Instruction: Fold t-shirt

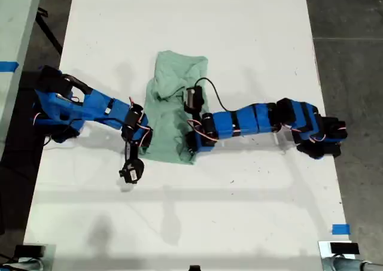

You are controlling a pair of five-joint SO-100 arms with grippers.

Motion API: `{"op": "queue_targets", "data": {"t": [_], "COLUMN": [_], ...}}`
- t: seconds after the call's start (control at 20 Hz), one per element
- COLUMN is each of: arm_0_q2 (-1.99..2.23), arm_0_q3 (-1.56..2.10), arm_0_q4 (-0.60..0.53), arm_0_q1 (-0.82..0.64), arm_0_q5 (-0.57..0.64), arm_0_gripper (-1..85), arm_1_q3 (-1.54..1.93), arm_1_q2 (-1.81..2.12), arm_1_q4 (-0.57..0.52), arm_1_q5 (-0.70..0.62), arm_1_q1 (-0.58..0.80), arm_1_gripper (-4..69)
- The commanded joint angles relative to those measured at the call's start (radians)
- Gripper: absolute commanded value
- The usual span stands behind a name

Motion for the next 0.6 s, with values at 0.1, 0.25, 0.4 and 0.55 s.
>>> {"op": "queue_targets", "data": {"t": [0.1,0.25,0.4,0.55], "arm_0_q2": [-0.052,-0.230,-0.304,-0.282], "arm_0_q3": [-0.259,-0.629,-0.830,-0.842], "arm_0_q4": [0.156,0.293,0.311,0.314], "arm_0_q1": [0.083,0.114,0.133,0.147], "arm_0_q5": [0.008,0.048,0.081,0.084], "arm_0_gripper": [0.0,0.0,0.0,0.0], "arm_1_q3": [-0.023,-0.002,0.149,0.222], "arm_1_q2": [0.095,0.173,0.351,0.477], "arm_1_q4": [0.161,0.276,0.284,0.255], "arm_1_q5": [0.028,0.071,0.169,0.199], "arm_1_q1": [-0.054,-0.087,-0.117,-0.121], "arm_1_gripper": [-1.2,-1.2,-1.3,-1.3]}}
